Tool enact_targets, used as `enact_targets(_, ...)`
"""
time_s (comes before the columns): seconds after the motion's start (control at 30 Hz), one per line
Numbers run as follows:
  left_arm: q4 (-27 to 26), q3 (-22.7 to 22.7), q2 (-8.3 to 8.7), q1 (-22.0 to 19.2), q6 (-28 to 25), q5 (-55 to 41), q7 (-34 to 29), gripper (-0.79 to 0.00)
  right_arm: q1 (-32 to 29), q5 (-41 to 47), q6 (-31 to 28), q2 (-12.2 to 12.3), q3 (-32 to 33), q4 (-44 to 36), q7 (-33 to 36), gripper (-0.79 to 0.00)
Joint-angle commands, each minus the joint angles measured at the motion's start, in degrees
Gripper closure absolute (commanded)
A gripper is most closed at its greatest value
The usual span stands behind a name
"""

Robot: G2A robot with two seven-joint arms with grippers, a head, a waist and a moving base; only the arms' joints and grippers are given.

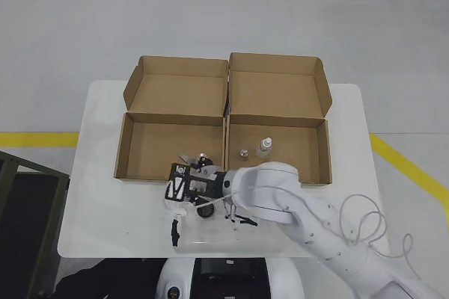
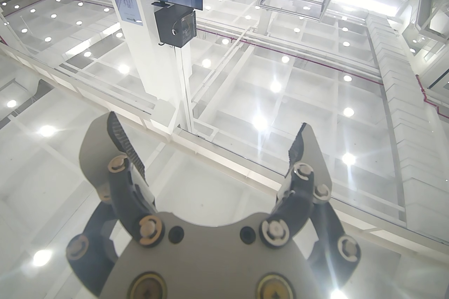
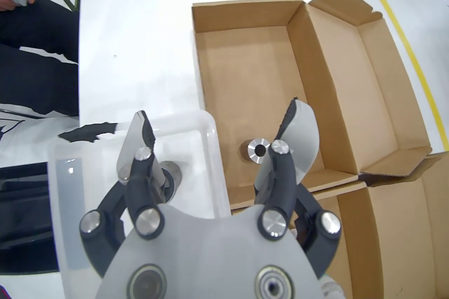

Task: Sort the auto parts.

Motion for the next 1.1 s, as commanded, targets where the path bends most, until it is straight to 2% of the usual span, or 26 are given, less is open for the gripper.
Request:
enact_targets(0.0,0.00,0.00,0.00,0.00,0.00,0.00,0.00,-0.785,-1.84,-0.63,-1.02,0.41,0.17,-2.11,0.22,-0.616)
enact_targets(0.1,0.00,0.00,0.00,0.00,0.00,0.00,0.00,-0.785,-4.50,-1.99,-2.87,1.03,0.11,-4.45,0.26,-0.625)
enact_targets(0.33,0.00,0.00,0.00,0.00,0.00,0.00,0.00,-0.785,-10.28,-5.40,-6.39,2.66,1.82,-6.05,-0.34,-0.579)
enact_targets(0.6,0.00,0.00,0.00,0.00,0.00,0.00,0.00,-0.785,-15.27,-8.60,-9.64,4.25,3.03,-6.55,0.69,-0.603)
enact_targets(0.8,0.00,0.00,0.00,0.00,0.00,0.00,0.00,-0.785,-16.36,-10.51,-9.85,4.79,3.85,-4.95,-1.06,-0.616)
enact_targets(1.07,0.00,0.00,0.00,0.00,0.00,0.00,0.00,-0.785,-14.63,-13.28,-9.12,4.64,3.07,-0.37,-3.63,-0.625)
